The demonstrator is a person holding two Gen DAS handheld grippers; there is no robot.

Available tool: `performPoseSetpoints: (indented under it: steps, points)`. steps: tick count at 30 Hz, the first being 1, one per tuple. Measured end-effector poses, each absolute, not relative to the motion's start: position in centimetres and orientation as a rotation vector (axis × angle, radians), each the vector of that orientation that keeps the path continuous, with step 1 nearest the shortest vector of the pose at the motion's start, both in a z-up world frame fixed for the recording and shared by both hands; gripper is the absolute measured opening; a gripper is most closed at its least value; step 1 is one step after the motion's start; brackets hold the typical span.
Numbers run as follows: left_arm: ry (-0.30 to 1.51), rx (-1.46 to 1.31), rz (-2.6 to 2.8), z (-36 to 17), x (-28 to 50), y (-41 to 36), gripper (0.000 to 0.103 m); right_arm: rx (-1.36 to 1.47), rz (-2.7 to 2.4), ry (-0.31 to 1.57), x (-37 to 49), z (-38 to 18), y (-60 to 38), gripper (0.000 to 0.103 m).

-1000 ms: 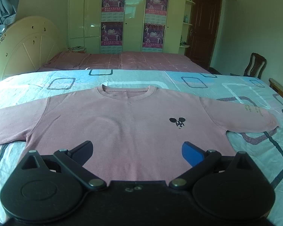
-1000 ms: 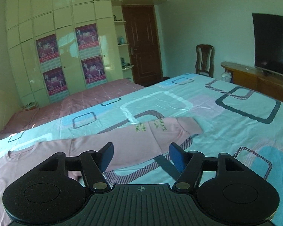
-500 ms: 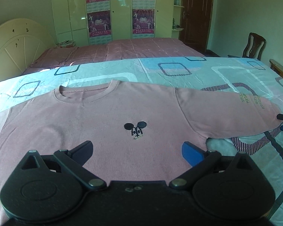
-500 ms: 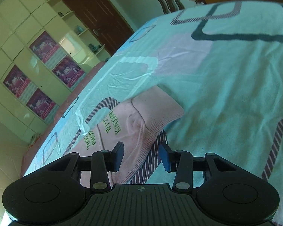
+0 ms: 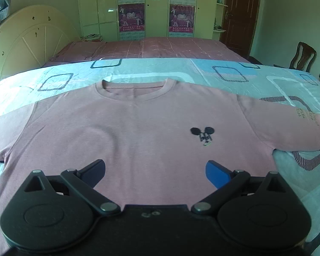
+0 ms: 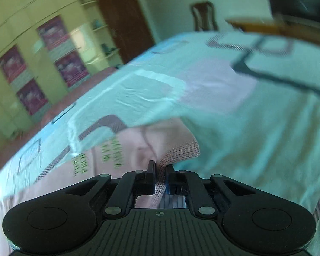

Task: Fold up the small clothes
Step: 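Grasp the sleeve cuff with the right tool, then carry the sleeve across the sweatshirt body with the right tool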

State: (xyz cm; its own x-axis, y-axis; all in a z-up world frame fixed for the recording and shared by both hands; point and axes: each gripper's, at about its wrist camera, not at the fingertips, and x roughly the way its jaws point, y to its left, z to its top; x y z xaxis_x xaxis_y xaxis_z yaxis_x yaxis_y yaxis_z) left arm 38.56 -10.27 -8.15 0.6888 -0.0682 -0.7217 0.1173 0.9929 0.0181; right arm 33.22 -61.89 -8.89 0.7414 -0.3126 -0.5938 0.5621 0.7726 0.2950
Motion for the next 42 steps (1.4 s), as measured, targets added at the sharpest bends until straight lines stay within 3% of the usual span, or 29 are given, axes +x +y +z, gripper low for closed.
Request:
performPoseSetpoints:
  steps: [4, 9, 16, 21, 28, 31, 32, 36, 37, 38, 41, 42]
  points:
    - [0.842, 0.066, -0.115, -9.3, 39.2, -5.7, 0.09, 0.315, -0.35, 0.549, 35.3, -4.9, -53.4, 0.007]
    - [0.844, 0.005, -0.09, -9.3, 39.6, 0.5, 0.089, 0.231, -0.123, 0.544, 37.8, -2.9, -39.7, 0.007]
    - [0.827, -0.064, -0.036, -8.7, 38.5, 7.5, 0.09, 0.057, 0.098, 0.616, 41.2, -6.5, -21.4, 0.007]
    - [0.835, -0.098, -0.003, -9.0, 37.8, 10.7, 0.09, -0.064, 0.178, 0.664, 42.7, -10.5, -14.9, 0.007]
    - [0.838, -0.108, -0.037, -9.3, 37.7, 11.6, 0.09, -0.132, 0.205, 0.7, 44.4, -14.1, -13.3, 0.006]
    - [0.838, -0.108, -0.078, -9.3, 38.8, 10.3, 0.09, -0.164, 0.268, 0.674, 43.5, -14.4, -13.2, 0.045]
    - [0.835, -0.11, -0.096, -9.3, 39.2, 9.8, 0.09, -0.172, 0.269, 0.649, 42.9, -14.1, -13.3, 0.047]
    - [0.813, -0.106, -0.189, -9.2, 40.8, 6.4, 0.09, -0.071, 0.2, 0.608, 40.4, -12.2, -16.3, 0.046]
    - [0.81, -0.104, -0.217, -9.4, 41.3, 5.4, 0.089, -0.038, 0.172, 0.603, 39.4, -11.8, -17.6, 0.041]
    - [0.814, -0.102, -0.244, -9.7, 41.9, 4.3, 0.086, -0.018, 0.14, 0.613, 38.8, -11.6, -18.8, 0.031]
    - [0.84, -0.126, -0.316, -11.0, 43.9, 1.5, 0.068, 0.036, 0.048, 0.664, 37.1, -11.5, -23.1, 0.028]
    - [0.842, -0.136, -0.327, -11.3, 44.5, 0.7, 0.067, 0.047, 0.018, 0.68, 36.7, -11.5, -24.5, 0.028]
